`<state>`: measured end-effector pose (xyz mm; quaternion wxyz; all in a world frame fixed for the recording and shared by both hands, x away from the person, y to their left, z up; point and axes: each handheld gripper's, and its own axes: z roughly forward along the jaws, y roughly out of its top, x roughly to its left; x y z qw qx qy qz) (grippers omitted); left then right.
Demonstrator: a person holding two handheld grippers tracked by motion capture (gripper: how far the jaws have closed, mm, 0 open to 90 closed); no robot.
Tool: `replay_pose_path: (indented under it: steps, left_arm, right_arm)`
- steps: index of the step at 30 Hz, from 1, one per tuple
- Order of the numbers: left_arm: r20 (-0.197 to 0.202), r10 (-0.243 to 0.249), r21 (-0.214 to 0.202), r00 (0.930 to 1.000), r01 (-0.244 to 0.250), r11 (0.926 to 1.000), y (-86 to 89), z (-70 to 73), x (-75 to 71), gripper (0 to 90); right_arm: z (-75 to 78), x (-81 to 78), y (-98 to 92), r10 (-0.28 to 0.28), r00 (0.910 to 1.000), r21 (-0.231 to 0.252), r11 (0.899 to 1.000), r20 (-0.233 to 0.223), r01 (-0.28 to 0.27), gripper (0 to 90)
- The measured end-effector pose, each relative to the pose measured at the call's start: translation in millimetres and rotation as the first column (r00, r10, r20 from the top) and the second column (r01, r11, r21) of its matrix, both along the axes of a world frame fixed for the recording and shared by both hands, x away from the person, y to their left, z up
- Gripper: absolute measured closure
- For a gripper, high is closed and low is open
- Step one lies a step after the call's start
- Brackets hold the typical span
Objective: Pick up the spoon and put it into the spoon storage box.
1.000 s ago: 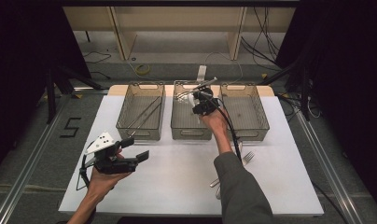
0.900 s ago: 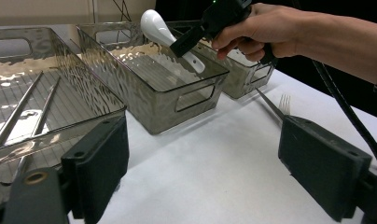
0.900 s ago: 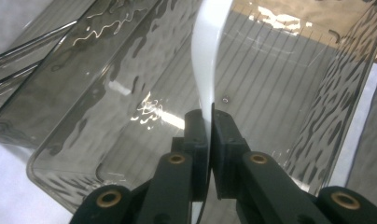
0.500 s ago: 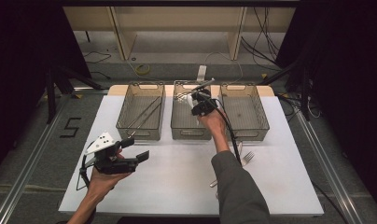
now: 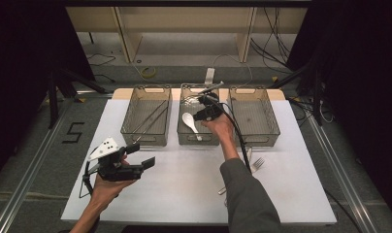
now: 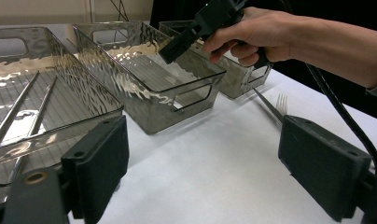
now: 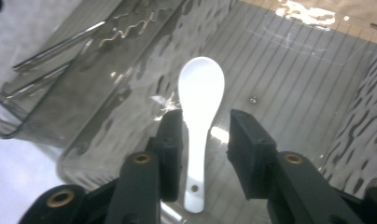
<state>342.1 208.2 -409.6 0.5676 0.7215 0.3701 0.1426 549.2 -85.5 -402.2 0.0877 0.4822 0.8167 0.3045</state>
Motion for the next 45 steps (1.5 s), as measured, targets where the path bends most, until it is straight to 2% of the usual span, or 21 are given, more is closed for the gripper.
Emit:
replay_pose_path:
  steps: [5, 7, 9, 15, 17, 19, 24, 31, 40, 45]
  left_arm:
    - [0.000, 0.002, 0.000, 1.0000, -0.002, 1.0000, -0.4, -0.2, 0.1, 15.5]
    - [0.000, 0.000, 0.000, 1.0000, 0.000, 1.0000, -0.1, -0.2, 0.2, 15.5]
    - [0.001, 0.000, 0.002, 1.0000, 0.000, 1.0000, -0.5, -0.2, 0.0, 15.6]
    - [0.004, -0.002, 0.002, 1.0000, 0.002, 1.0000, -1.3, -0.1, -0.5, 15.5]
    - [0.004, -0.005, 0.008, 1.0000, 0.005, 1.0000, -1.2, 0.0, -0.6, 15.5]
    - [0.005, -0.005, 0.009, 1.0000, 0.005, 1.0000, -1.4, 0.1, -0.7, 15.6]
    - [0.007, -0.001, 0.004, 1.0000, 0.001, 1.0000, -1.4, 0.0, -0.7, 15.5]
    - [0.007, -0.003, 0.007, 1.0000, 0.003, 1.0000, -1.3, 0.0, -0.6, 15.5]
    - [0.011, 0.003, 0.002, 0.9999, -0.003, 1.0000, -1.1, 0.1, -0.6, 15.5]
    - [0.012, 0.004, -0.004, 0.9999, -0.004, 1.0000, -1.1, 0.2, -0.8, 15.4]
  right_arm:
    - [8.0, -7.7, -0.6, 0.038, 0.9990, 0.029, 0.999, 0.022, -0.039, 54.1]
    - [14.3, -13.7, -2.1, 0.058, 0.9968, 0.057, 0.997, 0.056, -0.061, 52.1]
    - [20.6, -20.0, -4.9, 0.071, 0.9953, 0.091, 0.993, 0.066, -0.076, 48.8]
    - [33.8, -46.8, -11.1, 0.129, 0.9849, 0.087, 0.986, 0.115, -0.140, 40.2]
    - [35.1, -55.2, -14.7, 0.138, 0.9827, 0.103, 0.983, 0.123, -0.151, 38.9]
    - [35.5, -63.7, -18.0, 0.151, 0.9796, 0.093, 0.982, 0.133, -0.164, 38.0]
    - [34.9, -84.4, -24.5, 0.177, 0.9721, 0.107, 0.975, 0.154, -0.194, 36.8]
    - [23.2, -109.0, -32.3, 0.207, 0.9645, 0.124, 0.966, 0.164, -0.228, 36.7]
    - [13.1, -137.1, -39.7, 0.230, 0.9564, 0.154, 0.954, 0.181, -0.258, 31.8]
    - [4.0, -149.2, -45.3, 0.227, 0.9577, 0.166, 0.952, 0.177, -0.256, 28.7]
